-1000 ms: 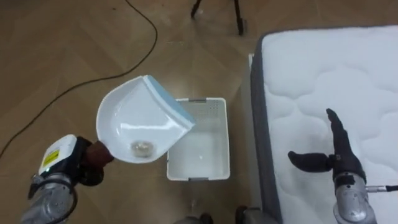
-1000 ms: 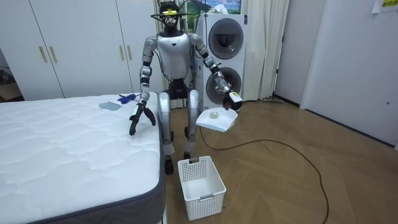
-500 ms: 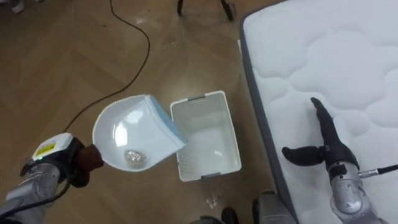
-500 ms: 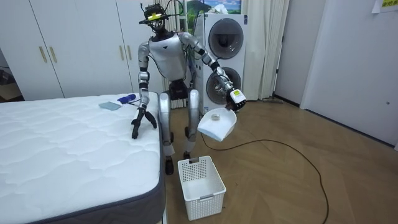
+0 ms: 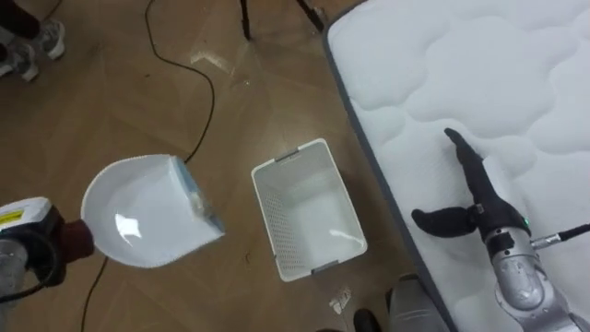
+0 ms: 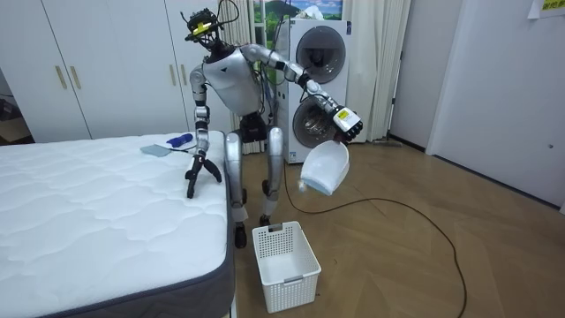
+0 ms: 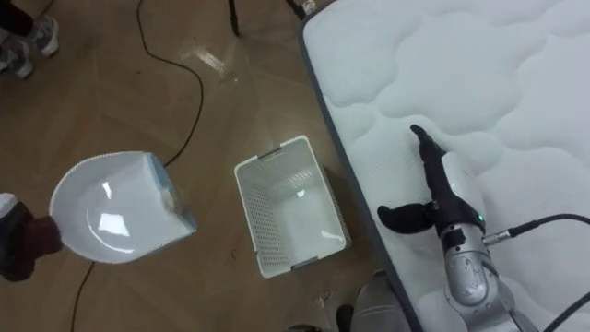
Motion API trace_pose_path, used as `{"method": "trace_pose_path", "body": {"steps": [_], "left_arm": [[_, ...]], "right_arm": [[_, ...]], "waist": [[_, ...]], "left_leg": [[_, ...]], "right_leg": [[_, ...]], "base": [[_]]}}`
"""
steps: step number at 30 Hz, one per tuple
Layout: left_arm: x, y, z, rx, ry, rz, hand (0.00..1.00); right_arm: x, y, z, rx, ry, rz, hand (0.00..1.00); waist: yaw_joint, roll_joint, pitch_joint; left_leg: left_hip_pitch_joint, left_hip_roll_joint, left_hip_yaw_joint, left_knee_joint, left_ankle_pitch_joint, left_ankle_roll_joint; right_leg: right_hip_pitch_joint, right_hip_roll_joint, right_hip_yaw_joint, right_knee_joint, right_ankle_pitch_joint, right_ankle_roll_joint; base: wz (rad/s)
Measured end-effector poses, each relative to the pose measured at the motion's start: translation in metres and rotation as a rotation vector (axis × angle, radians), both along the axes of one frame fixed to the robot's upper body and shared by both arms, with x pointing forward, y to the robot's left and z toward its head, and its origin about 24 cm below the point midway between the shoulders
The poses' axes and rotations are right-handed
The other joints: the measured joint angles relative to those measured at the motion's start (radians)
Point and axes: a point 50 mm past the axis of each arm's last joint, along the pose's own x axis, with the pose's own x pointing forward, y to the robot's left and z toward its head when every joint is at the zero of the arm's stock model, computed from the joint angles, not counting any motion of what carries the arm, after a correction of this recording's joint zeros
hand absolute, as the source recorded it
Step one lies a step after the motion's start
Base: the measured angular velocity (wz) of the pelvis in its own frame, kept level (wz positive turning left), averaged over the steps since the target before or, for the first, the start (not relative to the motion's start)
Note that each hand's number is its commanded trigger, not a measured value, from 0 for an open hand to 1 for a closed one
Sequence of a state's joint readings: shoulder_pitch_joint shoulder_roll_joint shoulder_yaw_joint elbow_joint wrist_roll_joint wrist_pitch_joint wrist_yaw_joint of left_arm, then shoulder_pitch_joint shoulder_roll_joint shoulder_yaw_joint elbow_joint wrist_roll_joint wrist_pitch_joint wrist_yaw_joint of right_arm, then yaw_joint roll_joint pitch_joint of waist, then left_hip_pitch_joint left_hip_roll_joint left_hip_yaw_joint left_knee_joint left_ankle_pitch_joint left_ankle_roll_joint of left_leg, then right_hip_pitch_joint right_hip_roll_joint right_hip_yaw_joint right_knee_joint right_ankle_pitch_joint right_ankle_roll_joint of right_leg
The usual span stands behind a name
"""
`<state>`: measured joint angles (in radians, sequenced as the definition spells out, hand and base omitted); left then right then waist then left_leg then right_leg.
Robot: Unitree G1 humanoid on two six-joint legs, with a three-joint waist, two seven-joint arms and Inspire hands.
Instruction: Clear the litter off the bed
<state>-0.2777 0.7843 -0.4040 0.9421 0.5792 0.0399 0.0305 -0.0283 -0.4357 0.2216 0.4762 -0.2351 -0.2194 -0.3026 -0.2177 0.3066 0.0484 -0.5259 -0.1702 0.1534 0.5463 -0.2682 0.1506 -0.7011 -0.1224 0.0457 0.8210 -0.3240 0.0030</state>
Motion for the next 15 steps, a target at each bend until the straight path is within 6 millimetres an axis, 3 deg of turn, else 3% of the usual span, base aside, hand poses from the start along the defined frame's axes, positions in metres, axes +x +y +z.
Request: {"method": "trace_pose_path", "body": {"steps": [9, 11, 15], "left_arm": [[0.008, 0.003, 0.016, 0.142, 0.037, -0.121, 1.00], [0.010, 0.003, 0.019, 0.152, 0.037, -0.137, 1.00], [0.018, 0.001, 0.025, 0.182, 0.039, -0.174, 1.00]], "right_arm": [[0.005, 0.005, 0.005, 0.033, -0.017, 0.027, 0.00], [0.008, 0.004, 0.009, 0.027, -0.031, 0.052, 0.00], [0.008, 0.004, 0.009, 0.022, -0.038, 0.075, 0.00]], "waist": [[-0.030, 0.006, 0.0026], [-0.048, 0.021, 0.0118], [-0.061, 0.031, 0.0169]], "left_leg": [[0.002, -0.003, 0.061, -0.010, 0.000, 0.000], [-0.001, -0.003, 0.061, -0.009, 0.000, 0.001], [0.004, -0.002, 0.065, -0.011, 0.000, 0.001]], "right_leg": [[-0.029, -0.019, 0.021, 0.045, -0.020, 0.001], [-0.029, -0.020, 0.022, 0.045, -0.021, 0.001], [-0.027, -0.015, 0.034, 0.040, -0.025, 0.001]], "base": [[0.02], [0.07], [0.00]]}}
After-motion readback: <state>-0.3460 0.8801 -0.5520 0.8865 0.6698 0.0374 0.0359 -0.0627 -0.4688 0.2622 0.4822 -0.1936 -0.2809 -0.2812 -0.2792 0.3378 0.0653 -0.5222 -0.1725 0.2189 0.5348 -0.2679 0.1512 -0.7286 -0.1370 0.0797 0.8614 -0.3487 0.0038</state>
